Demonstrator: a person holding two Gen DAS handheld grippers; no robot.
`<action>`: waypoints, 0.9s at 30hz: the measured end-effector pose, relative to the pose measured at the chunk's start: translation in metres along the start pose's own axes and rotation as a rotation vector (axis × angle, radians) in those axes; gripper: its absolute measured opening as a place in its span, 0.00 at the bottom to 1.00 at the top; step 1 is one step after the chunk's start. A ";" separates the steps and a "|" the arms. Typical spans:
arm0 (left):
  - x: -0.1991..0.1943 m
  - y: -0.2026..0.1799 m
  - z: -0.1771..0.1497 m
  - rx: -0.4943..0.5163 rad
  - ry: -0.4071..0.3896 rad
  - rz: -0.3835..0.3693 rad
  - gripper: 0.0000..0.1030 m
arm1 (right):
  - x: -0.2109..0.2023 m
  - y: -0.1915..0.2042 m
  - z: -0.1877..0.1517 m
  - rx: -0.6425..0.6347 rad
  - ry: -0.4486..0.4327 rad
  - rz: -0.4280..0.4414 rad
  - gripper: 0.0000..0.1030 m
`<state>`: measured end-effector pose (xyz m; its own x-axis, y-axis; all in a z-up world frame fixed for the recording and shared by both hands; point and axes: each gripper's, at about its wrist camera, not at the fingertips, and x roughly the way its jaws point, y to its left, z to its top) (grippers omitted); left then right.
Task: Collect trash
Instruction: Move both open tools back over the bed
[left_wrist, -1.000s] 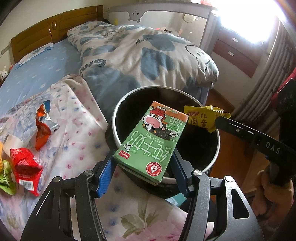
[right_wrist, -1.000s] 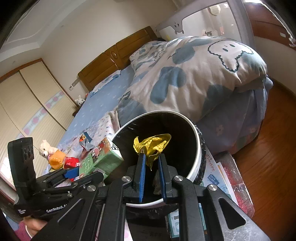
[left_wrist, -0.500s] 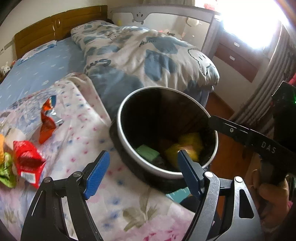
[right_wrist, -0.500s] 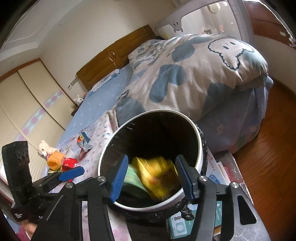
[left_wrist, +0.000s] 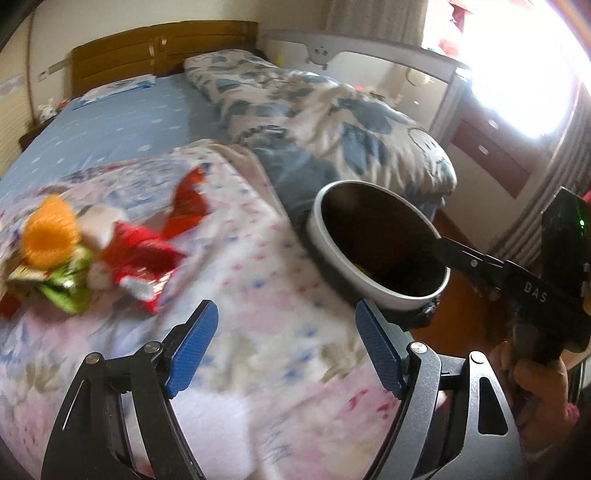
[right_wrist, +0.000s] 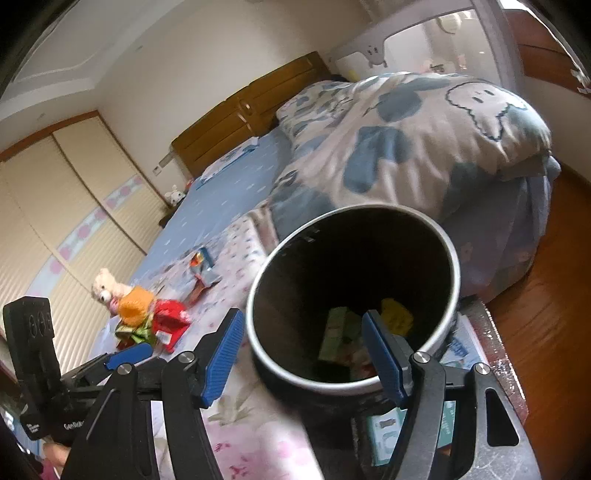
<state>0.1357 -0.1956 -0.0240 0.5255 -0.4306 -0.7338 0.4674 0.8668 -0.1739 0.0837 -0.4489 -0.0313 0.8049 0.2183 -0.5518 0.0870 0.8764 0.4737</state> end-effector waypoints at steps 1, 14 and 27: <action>-0.003 0.008 -0.003 -0.014 -0.001 0.008 0.77 | 0.001 0.004 -0.002 -0.003 0.003 0.004 0.66; -0.039 0.096 -0.039 -0.172 -0.015 0.107 0.77 | 0.024 0.065 -0.041 -0.059 0.090 0.091 0.68; -0.065 0.123 -0.074 -0.239 0.001 0.063 0.77 | 0.044 0.110 -0.062 -0.120 0.144 0.147 0.68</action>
<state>0.1064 -0.0428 -0.0460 0.5478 -0.3736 -0.7485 0.2521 0.9269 -0.2781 0.0924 -0.3166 -0.0464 0.7108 0.3989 -0.5794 -0.1024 0.8736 0.4758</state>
